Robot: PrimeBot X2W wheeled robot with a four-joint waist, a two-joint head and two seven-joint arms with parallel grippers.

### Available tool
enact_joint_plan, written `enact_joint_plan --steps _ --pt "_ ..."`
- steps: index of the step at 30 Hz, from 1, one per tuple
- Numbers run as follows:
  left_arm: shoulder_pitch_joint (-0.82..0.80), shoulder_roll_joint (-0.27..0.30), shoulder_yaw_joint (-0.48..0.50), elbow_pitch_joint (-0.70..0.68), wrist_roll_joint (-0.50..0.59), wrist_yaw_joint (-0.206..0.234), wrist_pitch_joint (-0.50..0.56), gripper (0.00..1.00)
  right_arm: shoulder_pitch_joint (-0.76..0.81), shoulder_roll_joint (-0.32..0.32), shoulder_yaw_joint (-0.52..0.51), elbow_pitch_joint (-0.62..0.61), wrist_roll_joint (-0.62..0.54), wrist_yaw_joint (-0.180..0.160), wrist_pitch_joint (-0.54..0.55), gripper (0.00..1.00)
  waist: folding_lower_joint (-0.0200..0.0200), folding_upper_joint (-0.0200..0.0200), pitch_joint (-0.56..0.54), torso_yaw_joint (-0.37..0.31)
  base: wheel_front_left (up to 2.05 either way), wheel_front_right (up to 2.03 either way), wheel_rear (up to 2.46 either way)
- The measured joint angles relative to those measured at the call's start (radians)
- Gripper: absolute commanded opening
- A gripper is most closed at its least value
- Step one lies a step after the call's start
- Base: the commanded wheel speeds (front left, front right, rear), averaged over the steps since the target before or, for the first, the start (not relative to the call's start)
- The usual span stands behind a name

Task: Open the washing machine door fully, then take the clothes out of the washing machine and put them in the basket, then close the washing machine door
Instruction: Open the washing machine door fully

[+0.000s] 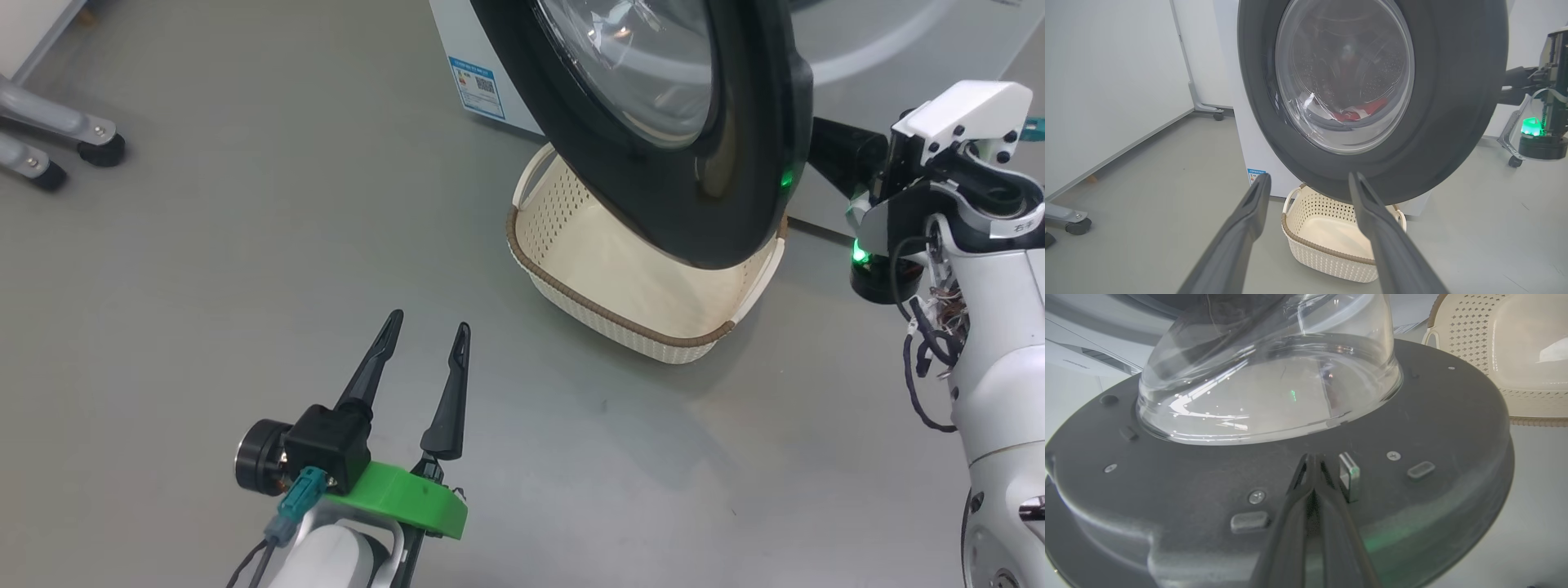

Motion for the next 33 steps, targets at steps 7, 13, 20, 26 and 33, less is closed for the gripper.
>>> enact_joint_plan --steps 7,13,20,26,33 --pt "0.027 0.0 0.001 0.013 0.01 0.0 0.0 1.0 0.041 0.037 0.028 0.007 0.006 0.018 0.022 0.0 0.0 0.0 -0.045 -0.001 0.0 0.0 0.0" --pt "0.044 0.001 0.01 0.013 0.02 0.0 0.0 1.0 0.056 0.057 0.044 0.008 0.007 0.024 0.022 0.0 0.0 0.0 -0.07 -0.001 0.0 0.0 0.0" --pt "0.052 0.001 0.002 0.013 0.025 0.0 0.0 1.0 0.072 0.058 0.063 -0.001 0.009 0.035 0.024 0.0 0.0 0.0 -0.078 0.007 0.0 0.0 0.0" --pt "0.059 0.001 0.006 0.014 0.025 0.0 0.0 1.0 0.087 0.072 0.097 -0.012 0.016 0.042 0.04 0.0 0.0 0.0 -0.087 0.013 0.0 0.0 0.0" --pt "0.062 0.001 0.007 0.012 0.025 0.0 0.0 1.0 0.104 0.077 0.154 -0.037 0.021 0.044 0.058 0.0 0.0 0.0 -0.096 0.022 0.0 0.0 0.0"
